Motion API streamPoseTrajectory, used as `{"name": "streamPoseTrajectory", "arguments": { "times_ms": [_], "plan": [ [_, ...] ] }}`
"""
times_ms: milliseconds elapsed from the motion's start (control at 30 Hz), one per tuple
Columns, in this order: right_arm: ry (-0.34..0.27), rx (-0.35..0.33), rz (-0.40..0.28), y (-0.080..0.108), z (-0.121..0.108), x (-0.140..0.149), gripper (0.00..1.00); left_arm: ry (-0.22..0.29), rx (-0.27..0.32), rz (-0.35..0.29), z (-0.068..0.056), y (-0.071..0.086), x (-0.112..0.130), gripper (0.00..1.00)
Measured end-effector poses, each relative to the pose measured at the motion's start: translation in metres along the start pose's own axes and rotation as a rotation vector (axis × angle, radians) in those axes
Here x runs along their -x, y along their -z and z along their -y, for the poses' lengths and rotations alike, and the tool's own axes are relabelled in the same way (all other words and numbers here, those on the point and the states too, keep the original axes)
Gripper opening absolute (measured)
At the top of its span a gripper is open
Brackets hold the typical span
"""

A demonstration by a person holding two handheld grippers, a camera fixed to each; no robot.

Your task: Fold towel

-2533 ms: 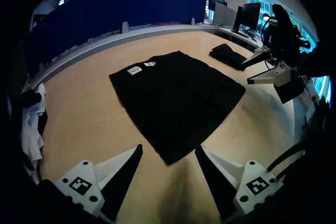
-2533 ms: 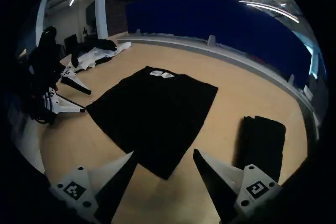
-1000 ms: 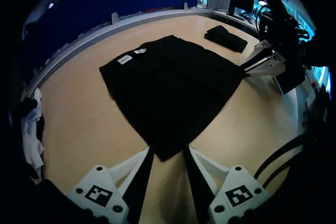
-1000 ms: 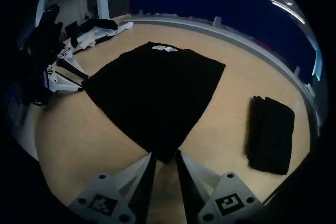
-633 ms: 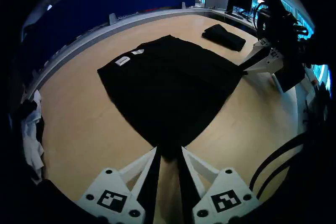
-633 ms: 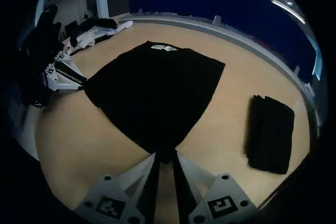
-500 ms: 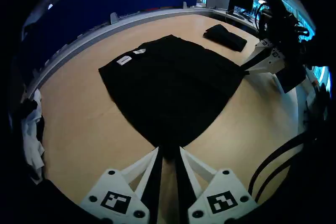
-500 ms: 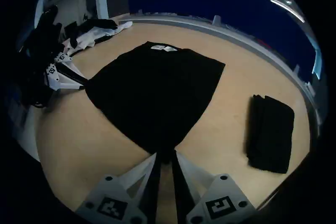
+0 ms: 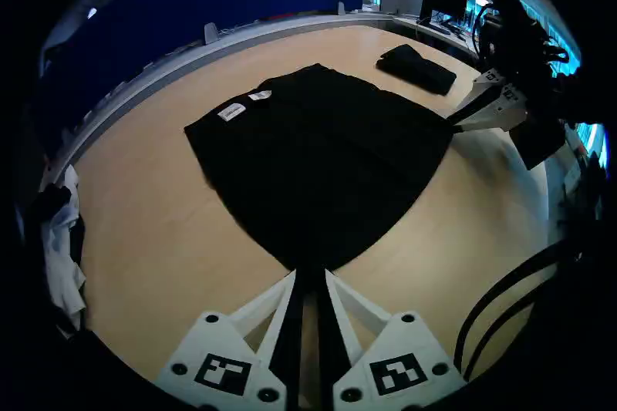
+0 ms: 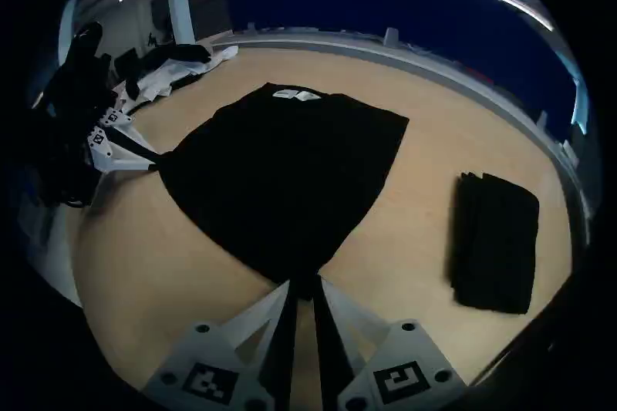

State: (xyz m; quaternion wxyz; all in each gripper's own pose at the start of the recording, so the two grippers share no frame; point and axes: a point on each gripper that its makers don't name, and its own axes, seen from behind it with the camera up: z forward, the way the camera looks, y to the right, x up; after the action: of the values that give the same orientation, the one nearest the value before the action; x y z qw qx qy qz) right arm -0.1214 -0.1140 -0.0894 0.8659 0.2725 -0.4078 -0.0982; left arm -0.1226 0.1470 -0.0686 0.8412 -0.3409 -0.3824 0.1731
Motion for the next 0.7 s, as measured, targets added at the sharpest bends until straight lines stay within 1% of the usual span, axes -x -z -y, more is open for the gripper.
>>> {"name": "streamPoseTrajectory", "arguments": {
  "times_ms": [167,267,367,700],
  "plan": [
    [0.000,-0.001,-0.005,0.002,0.000,-0.006,0.14,0.005,-0.004,-0.005,0.002,0.002,-0.004,0.11],
    [-0.005,0.000,-0.011,0.005,-0.001,-0.012,0.14,0.007,-0.007,-0.014,0.004,0.006,-0.008,0.11],
    [-0.009,0.001,-0.023,0.009,-0.001,-0.019,0.14,0.015,-0.008,-0.019,0.005,0.014,-0.012,0.11],
    [-0.023,0.004,-0.066,0.026,0.000,-0.047,0.14,0.065,-0.022,-0.053,0.010,0.037,-0.032,0.11]
  ]
}}
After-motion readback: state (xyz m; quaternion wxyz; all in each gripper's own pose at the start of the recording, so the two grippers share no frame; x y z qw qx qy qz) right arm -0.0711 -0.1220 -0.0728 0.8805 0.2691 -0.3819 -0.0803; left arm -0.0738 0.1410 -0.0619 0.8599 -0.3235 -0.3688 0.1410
